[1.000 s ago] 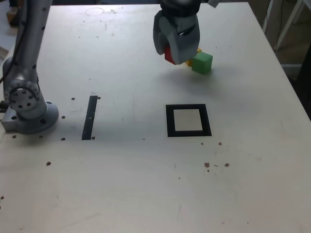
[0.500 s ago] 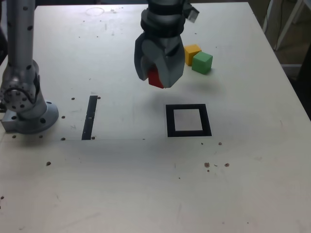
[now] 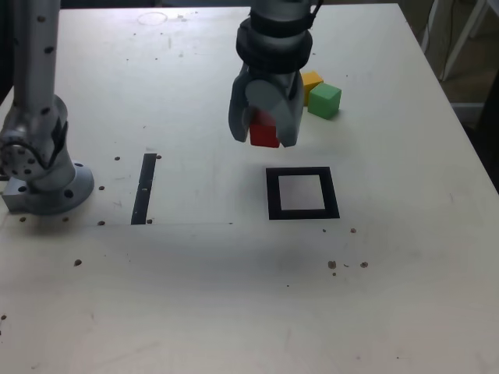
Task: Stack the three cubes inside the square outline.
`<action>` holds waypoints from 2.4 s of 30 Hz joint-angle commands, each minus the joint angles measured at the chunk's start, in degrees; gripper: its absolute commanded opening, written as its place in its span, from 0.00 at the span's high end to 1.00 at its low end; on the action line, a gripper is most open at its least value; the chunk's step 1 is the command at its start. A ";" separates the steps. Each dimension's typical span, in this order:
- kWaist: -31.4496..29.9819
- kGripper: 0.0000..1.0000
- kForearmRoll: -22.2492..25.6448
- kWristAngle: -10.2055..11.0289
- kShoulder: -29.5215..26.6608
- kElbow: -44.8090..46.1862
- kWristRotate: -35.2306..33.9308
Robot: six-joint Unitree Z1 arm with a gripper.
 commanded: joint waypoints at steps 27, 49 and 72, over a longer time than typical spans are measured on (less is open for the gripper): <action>-3.25 0.70 3.94 -7.65 12.79 -11.08 -18.30; -2.89 0.64 1.33 -7.07 14.88 -10.67 -17.01; -2.56 0.01 4.85 -6.77 10.46 -10.38 -16.99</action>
